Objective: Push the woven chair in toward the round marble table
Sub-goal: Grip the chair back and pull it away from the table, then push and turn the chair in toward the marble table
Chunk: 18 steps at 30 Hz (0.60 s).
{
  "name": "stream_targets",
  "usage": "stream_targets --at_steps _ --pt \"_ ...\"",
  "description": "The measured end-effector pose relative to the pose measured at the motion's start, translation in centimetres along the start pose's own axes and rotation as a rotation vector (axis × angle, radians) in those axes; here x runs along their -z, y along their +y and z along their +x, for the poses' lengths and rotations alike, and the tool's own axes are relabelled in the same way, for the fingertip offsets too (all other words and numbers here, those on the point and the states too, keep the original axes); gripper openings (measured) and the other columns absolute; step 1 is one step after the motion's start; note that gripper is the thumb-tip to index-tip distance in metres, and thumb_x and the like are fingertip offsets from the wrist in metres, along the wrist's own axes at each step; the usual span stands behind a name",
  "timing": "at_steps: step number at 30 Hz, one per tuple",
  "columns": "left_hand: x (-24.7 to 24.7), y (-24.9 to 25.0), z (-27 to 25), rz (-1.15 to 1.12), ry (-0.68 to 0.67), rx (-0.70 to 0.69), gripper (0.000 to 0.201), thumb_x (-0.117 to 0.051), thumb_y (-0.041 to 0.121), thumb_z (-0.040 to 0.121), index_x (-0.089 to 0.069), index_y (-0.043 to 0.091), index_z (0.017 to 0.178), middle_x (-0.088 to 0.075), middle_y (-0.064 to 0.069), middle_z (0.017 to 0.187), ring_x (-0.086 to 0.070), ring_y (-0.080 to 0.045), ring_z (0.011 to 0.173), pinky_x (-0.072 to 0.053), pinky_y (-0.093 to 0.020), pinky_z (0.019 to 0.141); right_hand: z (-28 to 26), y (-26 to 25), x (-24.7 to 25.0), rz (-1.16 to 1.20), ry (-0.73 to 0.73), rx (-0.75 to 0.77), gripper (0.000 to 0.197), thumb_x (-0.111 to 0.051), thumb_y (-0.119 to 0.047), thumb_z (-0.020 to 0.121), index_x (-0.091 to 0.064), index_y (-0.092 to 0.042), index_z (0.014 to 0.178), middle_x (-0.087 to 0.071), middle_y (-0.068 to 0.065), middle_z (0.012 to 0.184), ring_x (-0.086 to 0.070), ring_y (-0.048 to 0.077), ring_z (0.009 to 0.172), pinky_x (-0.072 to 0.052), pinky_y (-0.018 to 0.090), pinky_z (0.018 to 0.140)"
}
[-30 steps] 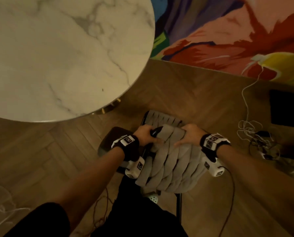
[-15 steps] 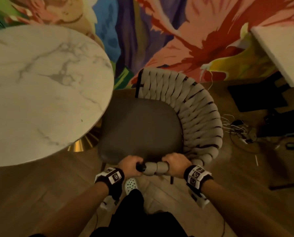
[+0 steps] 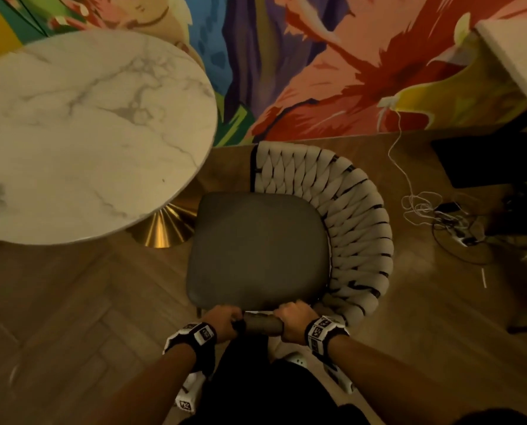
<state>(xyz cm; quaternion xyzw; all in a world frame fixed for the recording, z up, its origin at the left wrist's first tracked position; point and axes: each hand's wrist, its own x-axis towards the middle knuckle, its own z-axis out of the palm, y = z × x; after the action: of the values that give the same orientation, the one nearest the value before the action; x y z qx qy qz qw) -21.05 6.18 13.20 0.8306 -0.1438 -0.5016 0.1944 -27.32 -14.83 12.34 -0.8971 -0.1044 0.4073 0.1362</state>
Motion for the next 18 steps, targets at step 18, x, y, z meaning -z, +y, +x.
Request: stream_targets --at_steps 18 --pt "-4.8 -1.9 -9.0 -1.386 0.485 0.227 0.014 -0.050 0.012 0.094 -0.056 0.018 0.105 -0.062 -0.003 0.097 -0.059 -0.019 0.083 -0.045 -0.031 0.071 -8.1 4.4 -11.5 1.061 0.486 -0.245 0.014 -0.064 -0.017 0.091 -0.070 -0.012 0.079 -0.073 0.004 0.072 -0.068 0.015 0.072 -0.054 0.033 0.074"
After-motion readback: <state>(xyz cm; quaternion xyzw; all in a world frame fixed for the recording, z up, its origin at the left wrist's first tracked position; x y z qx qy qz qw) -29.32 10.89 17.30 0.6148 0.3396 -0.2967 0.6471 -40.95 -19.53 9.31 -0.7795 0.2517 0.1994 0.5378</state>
